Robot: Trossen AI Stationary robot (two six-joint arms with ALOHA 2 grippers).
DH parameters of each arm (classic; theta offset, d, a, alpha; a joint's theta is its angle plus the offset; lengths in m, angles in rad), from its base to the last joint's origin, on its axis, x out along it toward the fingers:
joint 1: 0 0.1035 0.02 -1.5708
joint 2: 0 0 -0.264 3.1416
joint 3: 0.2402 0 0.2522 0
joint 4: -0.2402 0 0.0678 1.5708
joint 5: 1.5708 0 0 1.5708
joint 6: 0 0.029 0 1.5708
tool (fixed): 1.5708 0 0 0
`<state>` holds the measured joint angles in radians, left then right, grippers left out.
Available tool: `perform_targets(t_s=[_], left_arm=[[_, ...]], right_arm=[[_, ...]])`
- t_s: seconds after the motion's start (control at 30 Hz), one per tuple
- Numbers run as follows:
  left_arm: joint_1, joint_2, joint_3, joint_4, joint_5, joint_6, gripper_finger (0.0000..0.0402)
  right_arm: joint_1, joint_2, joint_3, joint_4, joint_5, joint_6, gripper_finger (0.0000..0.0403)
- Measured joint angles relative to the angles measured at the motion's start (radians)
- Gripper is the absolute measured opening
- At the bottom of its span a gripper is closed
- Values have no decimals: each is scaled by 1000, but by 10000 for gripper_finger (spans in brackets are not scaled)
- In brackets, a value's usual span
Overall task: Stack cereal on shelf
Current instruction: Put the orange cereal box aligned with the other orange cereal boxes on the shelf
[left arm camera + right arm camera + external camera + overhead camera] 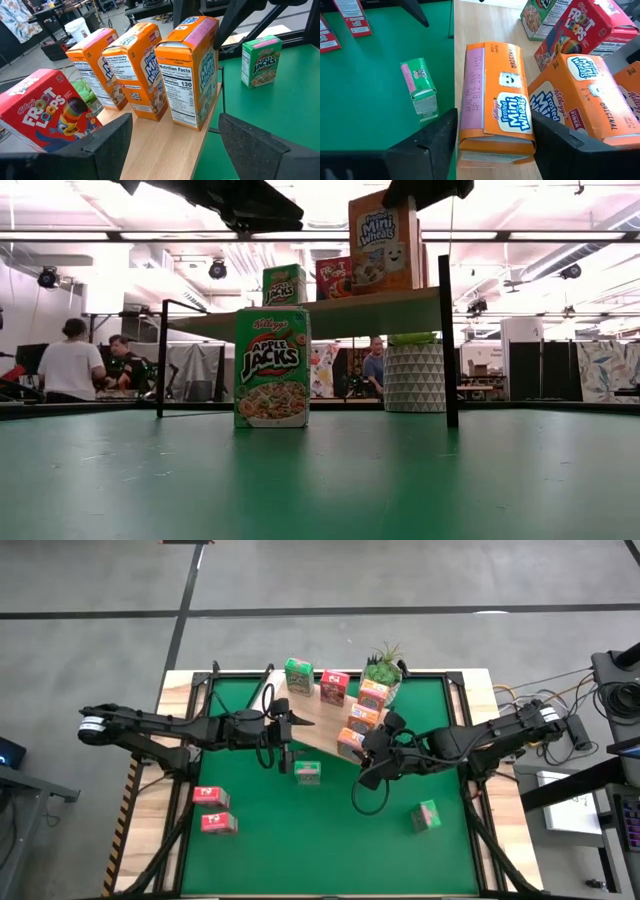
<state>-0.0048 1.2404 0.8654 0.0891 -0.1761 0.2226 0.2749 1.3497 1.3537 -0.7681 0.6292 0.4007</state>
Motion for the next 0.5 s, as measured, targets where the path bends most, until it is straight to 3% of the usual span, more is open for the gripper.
perform_targets(t_s=[0.2, 0.5], left_arm=[[0, 0, 0, 0, 1, -4, 278], [-5, 0, -4, 2, 4, -45, 278]], right_arm=[[0, -1, 0, 0, 0, 0, 243], [0, -20, 29, -6, -2, -8, 246]])
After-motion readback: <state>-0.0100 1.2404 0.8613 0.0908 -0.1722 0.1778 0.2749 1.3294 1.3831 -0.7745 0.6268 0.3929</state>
